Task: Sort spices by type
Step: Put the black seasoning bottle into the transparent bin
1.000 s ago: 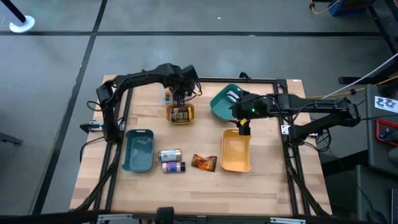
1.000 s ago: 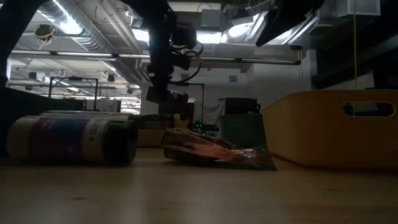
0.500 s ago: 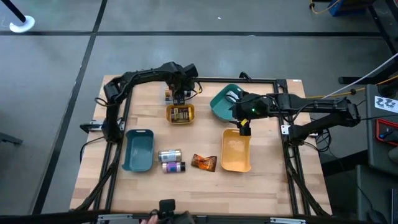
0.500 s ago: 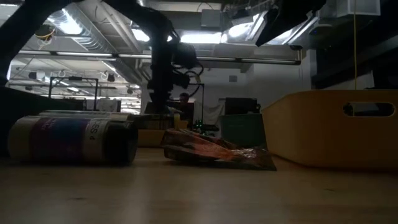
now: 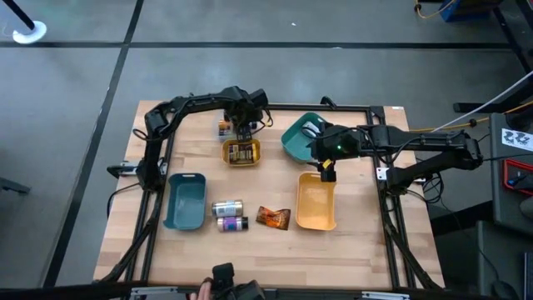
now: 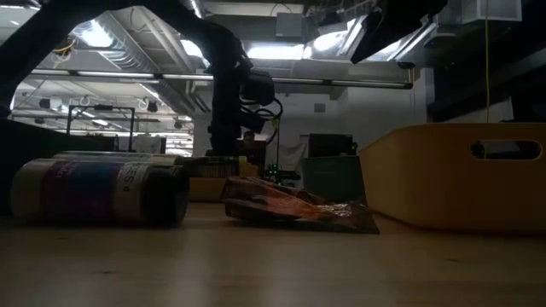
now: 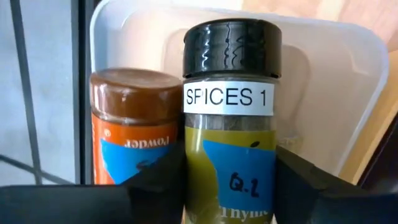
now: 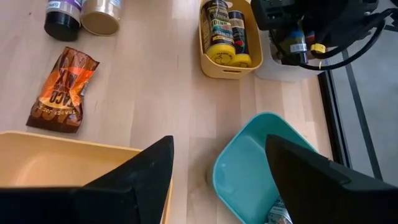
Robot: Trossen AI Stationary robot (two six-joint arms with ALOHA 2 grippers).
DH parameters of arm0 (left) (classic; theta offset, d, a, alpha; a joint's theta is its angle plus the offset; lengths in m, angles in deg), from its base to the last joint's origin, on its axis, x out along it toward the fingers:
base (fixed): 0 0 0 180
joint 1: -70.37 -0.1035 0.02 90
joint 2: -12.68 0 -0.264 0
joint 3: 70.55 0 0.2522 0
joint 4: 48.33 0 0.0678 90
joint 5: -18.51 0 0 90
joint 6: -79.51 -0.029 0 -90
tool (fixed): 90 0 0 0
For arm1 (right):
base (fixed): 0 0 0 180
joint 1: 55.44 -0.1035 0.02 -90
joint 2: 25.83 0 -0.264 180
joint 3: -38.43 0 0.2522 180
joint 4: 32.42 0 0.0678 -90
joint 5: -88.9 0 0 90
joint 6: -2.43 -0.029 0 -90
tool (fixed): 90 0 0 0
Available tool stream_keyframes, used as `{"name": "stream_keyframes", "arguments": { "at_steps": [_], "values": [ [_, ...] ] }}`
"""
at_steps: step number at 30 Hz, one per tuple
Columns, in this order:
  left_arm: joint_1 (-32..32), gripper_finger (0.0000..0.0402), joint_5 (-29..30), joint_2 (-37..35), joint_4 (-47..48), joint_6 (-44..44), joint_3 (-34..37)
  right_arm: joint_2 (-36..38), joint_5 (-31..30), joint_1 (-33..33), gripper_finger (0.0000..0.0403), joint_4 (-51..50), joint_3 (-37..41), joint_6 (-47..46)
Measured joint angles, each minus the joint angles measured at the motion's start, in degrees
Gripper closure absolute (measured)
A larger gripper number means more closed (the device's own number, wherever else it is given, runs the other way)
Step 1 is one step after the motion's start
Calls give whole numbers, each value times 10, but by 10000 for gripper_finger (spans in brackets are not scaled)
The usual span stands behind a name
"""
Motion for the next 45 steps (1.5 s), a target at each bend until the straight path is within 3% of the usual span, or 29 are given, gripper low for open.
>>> {"name": "stream_keyframes", "arguments": {
  "at_steps": [10, 27, 34, 39, 45],
  "values": [
    [4, 165, 5, 0, 4, -12, 0, 0, 0, 0, 149, -9, 0, 0],
    [10, 169, 16, -3, 13, -3, -66, 0, 0, 0, 149, -11, 0, 0],
    [28, 169, 15, -4, 114, 35, -134, 0, 0, 0, 149, -12, 0, 0],
    [62, 169, -41, -10, 200, 108, -157, 0, 10, 0, 149, -22, 0, 0],
    [128, 169, -134, -26, 227, 183, -157, 0, 10, 0, 149, -43, 0, -3]
  ]
}}
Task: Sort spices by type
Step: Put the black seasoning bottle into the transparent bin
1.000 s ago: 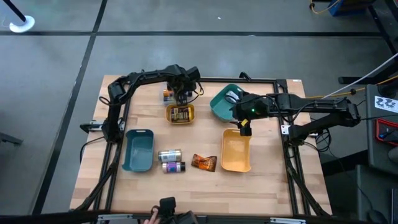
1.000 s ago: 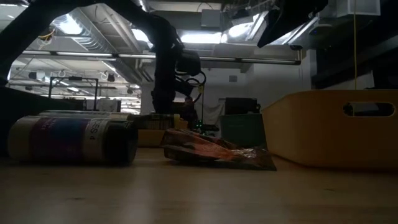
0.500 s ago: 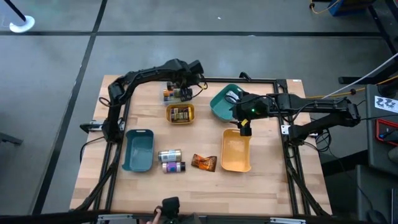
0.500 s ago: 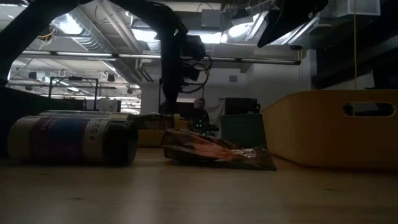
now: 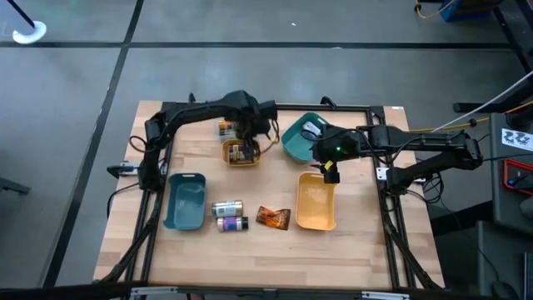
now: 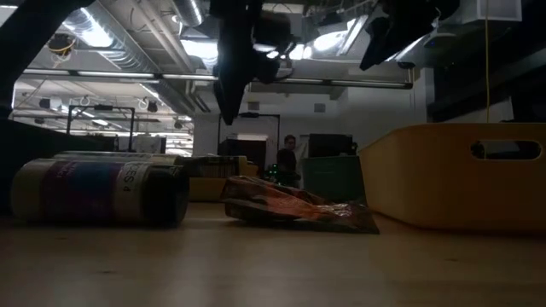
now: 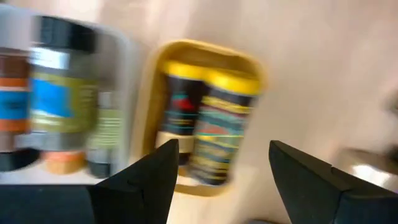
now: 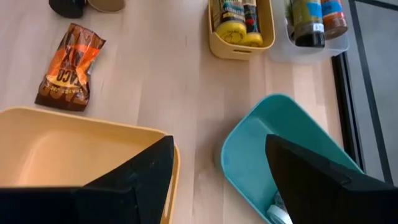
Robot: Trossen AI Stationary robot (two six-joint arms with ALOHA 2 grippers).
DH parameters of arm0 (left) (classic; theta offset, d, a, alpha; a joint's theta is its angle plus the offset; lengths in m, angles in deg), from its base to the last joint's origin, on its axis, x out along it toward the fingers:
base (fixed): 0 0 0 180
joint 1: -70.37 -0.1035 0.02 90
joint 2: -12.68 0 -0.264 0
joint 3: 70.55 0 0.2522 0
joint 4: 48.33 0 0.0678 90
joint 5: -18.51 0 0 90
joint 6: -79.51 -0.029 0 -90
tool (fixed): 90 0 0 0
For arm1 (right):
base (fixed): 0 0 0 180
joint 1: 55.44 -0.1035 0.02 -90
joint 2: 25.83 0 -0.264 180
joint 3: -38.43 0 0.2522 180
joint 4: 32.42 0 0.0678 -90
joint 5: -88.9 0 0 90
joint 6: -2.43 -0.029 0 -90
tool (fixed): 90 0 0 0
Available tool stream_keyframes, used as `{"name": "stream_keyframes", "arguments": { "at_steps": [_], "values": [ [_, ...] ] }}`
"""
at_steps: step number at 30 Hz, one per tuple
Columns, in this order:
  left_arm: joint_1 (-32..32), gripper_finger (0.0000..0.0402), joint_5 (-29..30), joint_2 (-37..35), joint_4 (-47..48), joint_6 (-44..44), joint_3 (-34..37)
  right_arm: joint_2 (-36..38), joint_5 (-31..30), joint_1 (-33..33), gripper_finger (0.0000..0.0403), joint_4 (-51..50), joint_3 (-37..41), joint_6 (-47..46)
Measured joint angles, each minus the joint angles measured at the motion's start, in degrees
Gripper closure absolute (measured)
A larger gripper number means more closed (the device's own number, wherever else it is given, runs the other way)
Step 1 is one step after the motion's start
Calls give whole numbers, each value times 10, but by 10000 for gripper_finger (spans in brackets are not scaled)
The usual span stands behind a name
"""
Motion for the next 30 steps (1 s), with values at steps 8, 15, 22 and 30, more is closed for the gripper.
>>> {"name": "stream_keyframes", "arguments": {
  "at_steps": [8, 15, 22, 30],
  "values": [
    [132, 169, -7, -4, 3, 84, 20, 0, 27, 0, 149, -18, 0, -19],
    [268, 169, -4, -4, -19, 168, 75, 0, 54, 0, 149, -18, 0, -21],
    [372, 169, 38, -3, -82, 248, 123, 0, 60, 0, 149, -13, 0, -21],
    [438, 169, 58, -3, -133, 342, 160, 0, 60, 0, 149, -13, 0, -36]
  ]
}}
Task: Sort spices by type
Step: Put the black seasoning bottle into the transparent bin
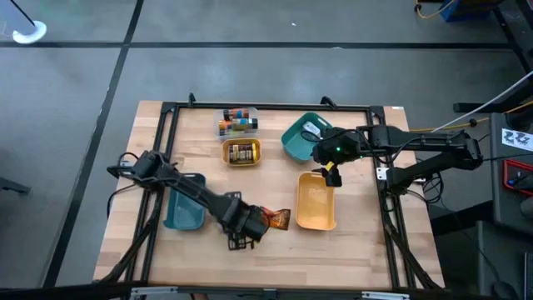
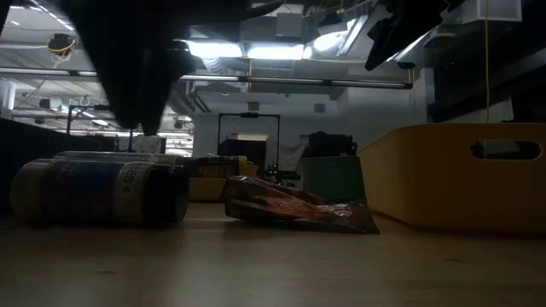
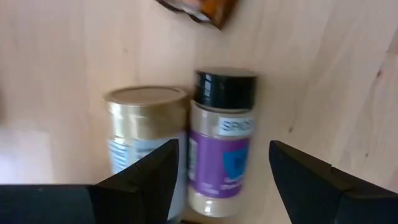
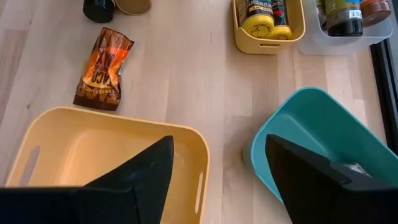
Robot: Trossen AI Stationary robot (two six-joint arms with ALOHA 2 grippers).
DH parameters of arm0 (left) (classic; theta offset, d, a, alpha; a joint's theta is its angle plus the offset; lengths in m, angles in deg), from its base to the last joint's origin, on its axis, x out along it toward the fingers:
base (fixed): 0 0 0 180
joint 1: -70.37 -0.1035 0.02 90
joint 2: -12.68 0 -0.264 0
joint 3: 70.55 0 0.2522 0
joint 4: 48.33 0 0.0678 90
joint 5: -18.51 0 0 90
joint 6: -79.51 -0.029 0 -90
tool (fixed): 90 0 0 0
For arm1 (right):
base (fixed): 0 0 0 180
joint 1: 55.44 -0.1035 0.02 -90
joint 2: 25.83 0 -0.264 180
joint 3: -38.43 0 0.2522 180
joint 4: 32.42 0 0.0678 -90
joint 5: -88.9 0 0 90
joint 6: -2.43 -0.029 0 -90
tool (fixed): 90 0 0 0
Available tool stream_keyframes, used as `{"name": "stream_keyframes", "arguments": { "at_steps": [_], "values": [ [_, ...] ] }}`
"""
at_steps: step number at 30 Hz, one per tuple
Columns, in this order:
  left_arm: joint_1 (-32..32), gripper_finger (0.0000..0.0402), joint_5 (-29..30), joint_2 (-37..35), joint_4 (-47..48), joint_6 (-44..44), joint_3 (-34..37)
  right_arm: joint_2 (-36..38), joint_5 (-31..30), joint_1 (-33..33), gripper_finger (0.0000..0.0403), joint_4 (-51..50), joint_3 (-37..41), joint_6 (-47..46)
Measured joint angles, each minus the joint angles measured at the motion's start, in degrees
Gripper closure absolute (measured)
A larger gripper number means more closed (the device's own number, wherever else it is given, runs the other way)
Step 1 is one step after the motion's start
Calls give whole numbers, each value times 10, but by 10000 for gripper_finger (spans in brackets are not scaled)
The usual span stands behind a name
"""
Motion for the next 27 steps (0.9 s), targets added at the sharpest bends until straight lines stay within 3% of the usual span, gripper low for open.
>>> {"name": "stream_keyframes", "arguments": {
  "at_steps": [13, 27],
  "values": [
    [40, 169, 4, 0, -51, 83, 74, -1, 0, 0, 149, 1, 0, -14],
    [39, 169, 9, 0, -145, 89, 135, -1, 0, 0, 149, 1, 0, -15]
  ]
}}
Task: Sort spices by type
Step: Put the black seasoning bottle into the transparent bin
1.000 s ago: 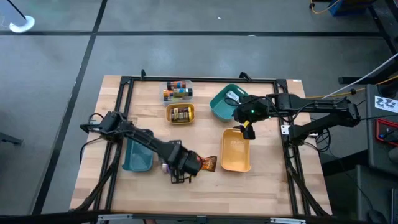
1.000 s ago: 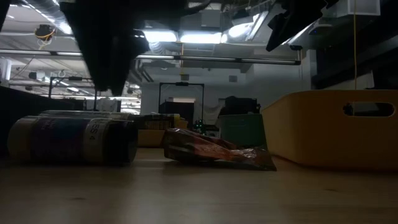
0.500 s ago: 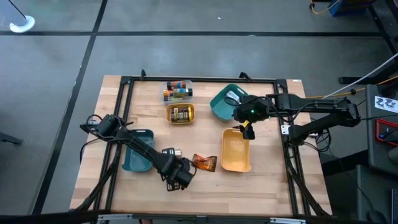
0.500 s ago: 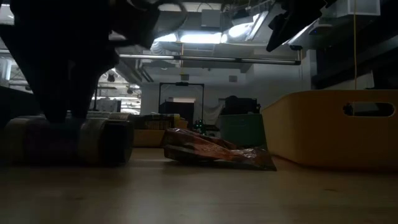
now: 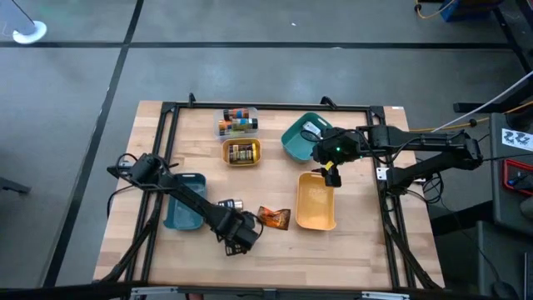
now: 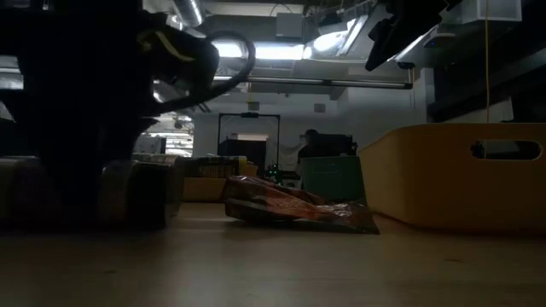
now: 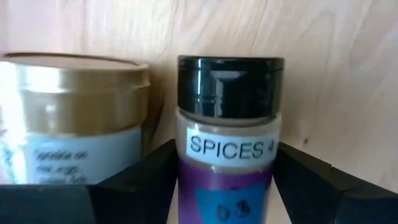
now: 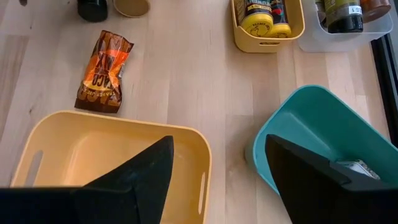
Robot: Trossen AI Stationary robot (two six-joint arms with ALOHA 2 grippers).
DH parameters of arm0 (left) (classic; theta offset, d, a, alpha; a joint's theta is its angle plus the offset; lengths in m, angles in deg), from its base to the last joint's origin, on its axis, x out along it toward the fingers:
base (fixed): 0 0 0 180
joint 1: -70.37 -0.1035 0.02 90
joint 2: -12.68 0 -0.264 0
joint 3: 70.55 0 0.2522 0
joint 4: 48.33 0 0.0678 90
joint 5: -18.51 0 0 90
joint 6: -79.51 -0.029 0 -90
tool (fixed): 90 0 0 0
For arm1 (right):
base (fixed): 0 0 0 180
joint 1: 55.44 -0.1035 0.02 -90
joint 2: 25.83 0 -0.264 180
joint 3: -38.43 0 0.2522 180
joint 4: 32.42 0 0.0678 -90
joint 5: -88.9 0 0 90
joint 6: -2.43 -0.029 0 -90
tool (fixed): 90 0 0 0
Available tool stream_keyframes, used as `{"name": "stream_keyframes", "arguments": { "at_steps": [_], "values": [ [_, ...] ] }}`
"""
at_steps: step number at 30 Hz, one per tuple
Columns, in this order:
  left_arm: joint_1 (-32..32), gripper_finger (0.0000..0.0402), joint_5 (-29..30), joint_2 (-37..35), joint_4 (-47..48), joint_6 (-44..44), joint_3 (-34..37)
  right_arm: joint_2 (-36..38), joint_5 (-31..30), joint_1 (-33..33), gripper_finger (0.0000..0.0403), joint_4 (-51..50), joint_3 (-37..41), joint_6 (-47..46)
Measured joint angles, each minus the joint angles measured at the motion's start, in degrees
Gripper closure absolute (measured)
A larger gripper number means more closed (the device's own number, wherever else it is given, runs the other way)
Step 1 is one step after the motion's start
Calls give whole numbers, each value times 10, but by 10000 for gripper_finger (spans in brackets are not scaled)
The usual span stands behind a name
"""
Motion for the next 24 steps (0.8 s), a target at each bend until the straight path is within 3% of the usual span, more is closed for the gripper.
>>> {"name": "stream_keyframes", "arguments": {
  "at_steps": [8, 15, 19, 24],
  "values": [
    [-1, 178, 0, 0, -11, -2, 5, -3, 26, 0, 149, 0, 0, -33],
    [-3, 249, 0, -10, -6, -49, -22, -35, 81, 0, 149, 2, 0, -41],
    [-4, 268, 0, -37, -4, -62, -34, -60, 85, 0, 149, 4, 0, -41],
    [-17, 265, 16, -106, 6, -73, -36, -89, 85, 0, 149, 29, 0, -39]
  ]
}}
